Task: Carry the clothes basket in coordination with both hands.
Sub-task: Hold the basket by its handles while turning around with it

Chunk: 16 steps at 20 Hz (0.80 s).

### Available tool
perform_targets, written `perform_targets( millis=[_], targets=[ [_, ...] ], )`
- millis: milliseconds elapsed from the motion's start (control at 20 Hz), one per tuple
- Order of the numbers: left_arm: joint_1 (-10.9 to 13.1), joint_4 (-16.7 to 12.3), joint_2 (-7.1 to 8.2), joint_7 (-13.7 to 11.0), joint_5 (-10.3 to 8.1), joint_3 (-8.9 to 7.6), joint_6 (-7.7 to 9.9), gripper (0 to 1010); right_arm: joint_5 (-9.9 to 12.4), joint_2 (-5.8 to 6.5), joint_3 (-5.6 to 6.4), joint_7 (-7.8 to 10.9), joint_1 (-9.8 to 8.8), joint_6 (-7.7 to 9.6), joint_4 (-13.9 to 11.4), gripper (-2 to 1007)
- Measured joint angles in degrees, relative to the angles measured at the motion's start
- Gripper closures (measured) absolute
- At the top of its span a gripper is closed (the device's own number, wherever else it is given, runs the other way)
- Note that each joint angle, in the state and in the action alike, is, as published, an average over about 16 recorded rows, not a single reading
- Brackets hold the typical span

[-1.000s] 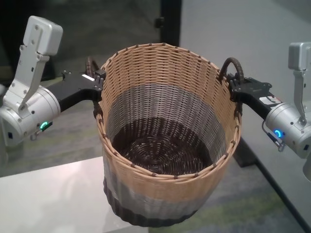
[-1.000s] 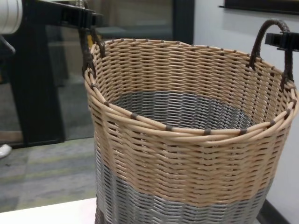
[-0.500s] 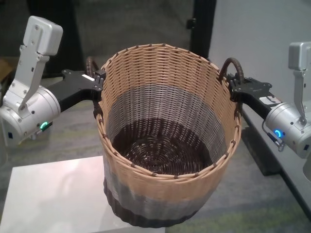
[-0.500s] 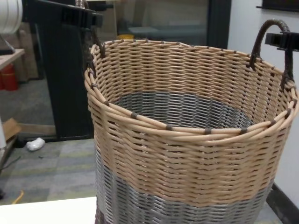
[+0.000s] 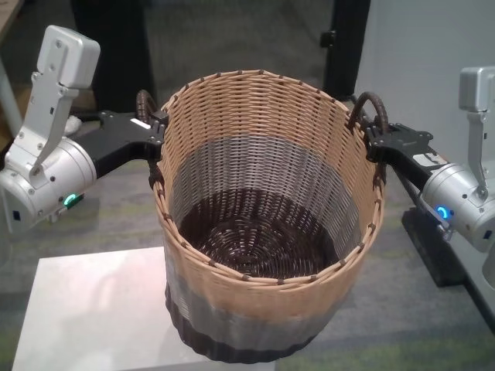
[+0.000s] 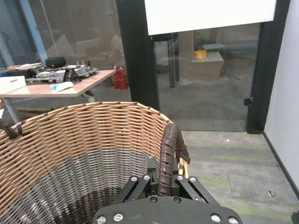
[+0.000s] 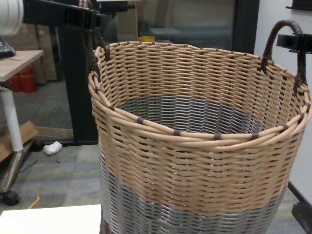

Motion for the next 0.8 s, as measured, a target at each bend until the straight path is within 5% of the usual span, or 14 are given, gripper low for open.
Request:
perform_targets(
  millis=[400, 800],
  targets=[
    [0.21, -0.08, 0.21, -0.18, -0.03, -0.11, -0.13, 1009, 0.02, -0.23, -0.19, 0.45, 0.13, -0.46, 0.24, 859],
    [1.17, -0.21, 1.29, -0.63, 0.13, -0.57, -0.93, 1009, -0.23, -1.83, -2.12, 2.05, 0.86, -2.72, 2.60, 859]
  ],
)
